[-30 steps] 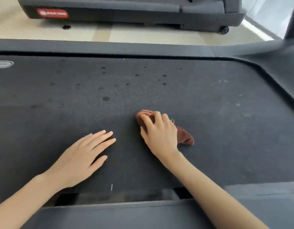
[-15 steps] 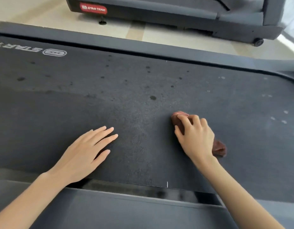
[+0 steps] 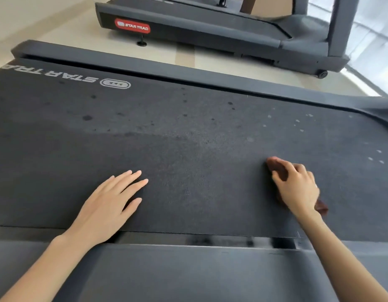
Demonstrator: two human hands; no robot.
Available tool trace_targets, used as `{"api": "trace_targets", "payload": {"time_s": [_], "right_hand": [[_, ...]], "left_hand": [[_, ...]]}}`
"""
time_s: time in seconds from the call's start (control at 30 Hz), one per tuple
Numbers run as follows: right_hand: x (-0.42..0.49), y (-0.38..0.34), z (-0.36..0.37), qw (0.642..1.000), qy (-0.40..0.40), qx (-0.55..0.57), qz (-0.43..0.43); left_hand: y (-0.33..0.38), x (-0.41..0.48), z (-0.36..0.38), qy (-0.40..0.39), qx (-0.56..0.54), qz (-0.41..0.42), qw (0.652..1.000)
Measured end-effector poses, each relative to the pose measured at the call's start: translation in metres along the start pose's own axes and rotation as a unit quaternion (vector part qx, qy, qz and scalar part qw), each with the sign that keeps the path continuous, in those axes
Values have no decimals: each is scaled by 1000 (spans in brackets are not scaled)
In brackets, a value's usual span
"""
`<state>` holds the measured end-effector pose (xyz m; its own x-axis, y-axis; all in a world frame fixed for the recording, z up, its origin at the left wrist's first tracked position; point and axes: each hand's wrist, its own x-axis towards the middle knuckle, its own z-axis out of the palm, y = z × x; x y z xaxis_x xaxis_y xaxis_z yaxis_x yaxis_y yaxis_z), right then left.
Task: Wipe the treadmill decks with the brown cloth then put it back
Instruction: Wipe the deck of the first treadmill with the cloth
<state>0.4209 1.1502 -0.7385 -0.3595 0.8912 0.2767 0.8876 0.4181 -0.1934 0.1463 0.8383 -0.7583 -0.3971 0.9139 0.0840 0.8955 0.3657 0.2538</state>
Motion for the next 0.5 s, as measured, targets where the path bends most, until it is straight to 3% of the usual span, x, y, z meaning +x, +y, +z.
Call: {"api": "trace_targets", "payload": {"time_s": [0.03, 0.1, 0.37, 0.5], "right_hand": [[0, 1, -2, 999, -3, -2, 53], [-4, -25, 5, 998, -8, -34, 61], [-14, -228, 45, 985, -63, -12, -162], [-43, -288, 46, 941, -123, 5, -315]], "left_hand": [[-4, -1, 0, 7, -13, 5, 1000], [-6, -1, 2, 26, -42, 5, 999], [-7, 0, 12, 46, -55, 5, 997], [-8, 0, 9, 43, -41, 6, 998]]}}
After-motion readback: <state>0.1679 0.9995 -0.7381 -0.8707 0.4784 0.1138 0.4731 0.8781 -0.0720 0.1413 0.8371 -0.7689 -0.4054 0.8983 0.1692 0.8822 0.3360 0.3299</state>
